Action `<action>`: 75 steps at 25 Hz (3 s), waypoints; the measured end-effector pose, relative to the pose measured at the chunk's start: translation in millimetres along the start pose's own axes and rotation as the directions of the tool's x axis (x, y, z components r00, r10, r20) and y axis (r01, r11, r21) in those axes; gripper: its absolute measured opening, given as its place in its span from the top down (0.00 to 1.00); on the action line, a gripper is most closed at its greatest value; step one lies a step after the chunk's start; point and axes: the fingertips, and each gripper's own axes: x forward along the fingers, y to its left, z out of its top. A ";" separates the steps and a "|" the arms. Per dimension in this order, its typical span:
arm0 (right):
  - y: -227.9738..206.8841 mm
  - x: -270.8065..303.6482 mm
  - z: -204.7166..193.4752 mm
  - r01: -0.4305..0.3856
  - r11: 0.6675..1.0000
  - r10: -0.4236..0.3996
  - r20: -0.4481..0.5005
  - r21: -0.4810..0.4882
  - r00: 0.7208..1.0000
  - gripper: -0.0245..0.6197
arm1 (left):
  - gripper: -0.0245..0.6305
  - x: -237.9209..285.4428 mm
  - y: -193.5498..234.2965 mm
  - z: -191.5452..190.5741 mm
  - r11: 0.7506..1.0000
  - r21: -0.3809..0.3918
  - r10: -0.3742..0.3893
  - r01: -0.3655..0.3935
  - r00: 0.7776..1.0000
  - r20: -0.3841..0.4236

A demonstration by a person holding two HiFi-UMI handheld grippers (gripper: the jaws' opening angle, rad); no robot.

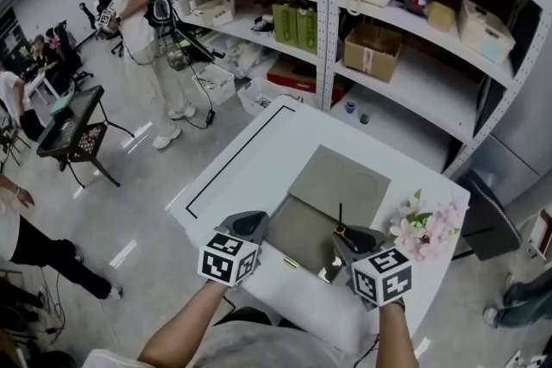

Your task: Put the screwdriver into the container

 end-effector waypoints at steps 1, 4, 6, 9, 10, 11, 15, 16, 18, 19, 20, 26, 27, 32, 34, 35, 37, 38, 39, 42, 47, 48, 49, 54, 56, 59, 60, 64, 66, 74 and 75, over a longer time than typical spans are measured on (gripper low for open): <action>1.6 2.5 -1.5 -0.011 1.000 0.011 -0.017 -0.010 1.000 0.84 | 0.96 1.4 1.2 0.6 1.000 0.001 -0.001 0.001 1.000 0.001; 5.9 11.5 -4.2 -0.034 0.999 0.032 -0.060 -0.031 0.998 0.84 | 0.95 5.7 7.4 0.5 1.000 0.000 -0.011 0.011 1.000 0.002; 8.4 18.1 -5.3 -0.041 0.998 0.037 -0.092 -0.045 0.995 0.84 | 0.95 8.9 12.0 -0.4 1.000 -0.002 -0.025 0.025 1.000 0.000; 7.9 27.3 -9.1 -0.027 0.997 0.017 -0.148 -0.066 0.989 0.84 | 0.95 17.1 15.9 -1.6 0.998 0.008 -0.066 0.066 0.998 -0.004; 6.7 30.4 -11.3 -0.019 0.997 0.006 -0.171 -0.072 0.985 0.84 | 0.95 20.0 16.4 -2.0 0.996 0.014 -0.084 0.084 0.996 -0.007; 5.9 33.5 -13.7 -0.011 0.997 -0.004 -0.195 -0.078 0.981 0.84 | 0.95 22.2 17.0 -2.7 0.995 0.020 -0.101 0.101 0.995 -0.010; 6.3 46.6 -22.9 0.015 0.995 -0.043 -0.293 -0.097 0.955 0.84 | 0.95 28.9 22.4 -7.1 0.986 0.025 -0.164 0.165 0.986 -0.028; 6.6 49.2 -25.6 0.022 0.995 -0.052 -0.317 -0.097 0.947 0.84 | 0.95 30.5 23.2 -7.8 0.983 0.025 -0.181 0.181 0.983 -0.030; 8.2 53.4 -31.7 0.031 0.995 -0.063 -0.365 -0.094 0.929 0.84 | 0.95 32.8 24.6 -9.2 0.977 0.026 -0.212 0.213 0.977 -0.031; 9.3 55.0 -34.7 0.033 0.995 -0.068 -0.390 -0.096 0.918 0.84 | 0.96 33.5 25.9 -9.6 0.974 0.026 -0.225 0.226 0.974 -0.031; 10.3 56.6 -37.5 0.034 0.994 -0.074 -0.417 -0.103 0.906 0.84 | 0.96 34.3 27.4 -9.9 0.971 0.026 -0.238 0.238 0.971 -0.030; 15.9 68.9 -45.5 0.026 0.992 -0.090 -0.543 -0.124 0.835 0.84 | 0.95 39.6 39.0 -11.6 0.955 0.029 -0.294 0.295 0.955 -0.040; 17.0 70.8 -47.8 0.025 0.992 -0.093 -0.561 -0.127 0.822 0.84 | 0.95 39.6 41.6 -12.6 0.953 0.030 -0.300 0.302 0.953 -0.043; 18.0 81.3 -56.7 0.032 0.991 -0.108 -0.623 -0.132 0.775 0.84 | 0.95 40.1 54.8 -12.7 0.945 0.034 -0.323 0.325 0.945 -0.047; 18.4 85.9 -61.0 0.036 0.991 -0.110 -0.640 -0.127 0.760 0.84 | 0.96 40.6 58.6 -13.1 0.941 0.037 -0.333 0.335 0.942 -0.049; 18.4 88.5 -63.4 0.040 0.991 -0.113 -0.648 -0.126 0.753 0.84 | 0.96 41.1 61.0 -13.5 0.940 0.038 -0.338 0.340 0.940 -0.050; 18.5 93.1 -68.0 0.049 0.991 -0.118 -0.661 -0.122 0.741 0.84 | 0.95 42.1 65.8 -15.1 0.936 0.040 -0.347 0.349 0.936 -0.053; 18.6 94.9 -69.8 0.054 0.991 -0.121 -0.665 -0.119 0.737 0.84 | 0.95 42.4 67.9 -15.9 0.934 0.042 -0.352 0.354 0.934 -0.056; 18.6 96.4 -71.1 0.061 0.991 -0.124 -0.668 -0.117 0.733 0.84 | 0.95 42.6 69.8 -16.5 0.932 0.045 -0.357 0.360 0.932 -0.059; 17.6 100.0 -71.8 0.083 0.990 -0.139 -0.674 -0.114 0.726 0.84 | 0.96 43.6 73.7 -16.5 0.924 0.056 -0.374 0.378 0.925 -0.066; 15.6 106.5 -75.7 0.116 0.988 -0.157 -0.677 -0.106 0.719 0.84 | 0.95 45.6 77.9 -14.0 0.912 0.069 -0.399 0.404 0.914 -0.066; 14.6 108.0 -77.9 0.122 0.987 -0.162 -0.679 -0.107 0.716 0.84 | 0.95 46.0 78.7 -14.3 0.910 0.072 -0.404 0.409 0.912 -0.066; 14.5 109.4 -79.6 0.127 0.986 -0.164 -0.681 -0.105 0.713 0.84 | 0.95 46.2 79.3 -14.9 0.907 0.075 -0.409 0.414 0.910 -0.067; 16.6 116.2 -82.4 0.149 0.984 -0.174 -0.680 -0.096 0.712 0.84 | 0.95 44.9 83.7 -16.6 0.898 0.087 -0.427 0.432 0.901 -0.071; 15.6 117.1 -83.1 0.161 0.982 -0.186 -0.682 -0.100 0.708 0.83 | 0.95 44.9 88.5 -16.4 0.898 0.086 -0.427 0.432 0.902 -0.070; 20.8 120.1 -85.6 0.153 0.985 -0.167 -0.686 -0.082 0.708 0.83 | 0.96 44.5 93.1 -16.1 0.897 0.086 -0.428 0.433 0.901 -0.066; 22.5 120.6 -86.5 0.150 0.986 -0.162 -0.689 -0.079 0.706 0.83 | 0.96 43.9 94.0 -15.7 0.897 0.086 -0.430 0.434 0.901 -0.063; 22.0 124.0 -89.9 0.145 0.985 -0.166 -0.695 -0.090 0.700 0.83 | 0.95 42.5 98.9 -16.1 0.896 0.085 -0.433 0.437 0.899 -0.060; 17.1 125.2 -93.1 0.148 0.984 -0.177 -0.697 -0.103 0.695 0.82 | 0.95 42.7 101.7 -16.7 0.895 0.084 -0.434 0.438 0.899 -0.061; 21.3 123.7 -92.4 0.170 0.984 -0.159 -0.702 -0.054 0.694 0.81 | 0.95 39.4 110.4 -22.7 0.890 0.079 -0.444 0.448 0.894 -0.067; 22.8 123.7 -92.3 0.171 0.984 -0.155 -0.700 -0.048 0.697 0.80 | 0.96 38.9 111.2 -23.5 0.889 0.080 -0.446 0.450 0.893 -0.067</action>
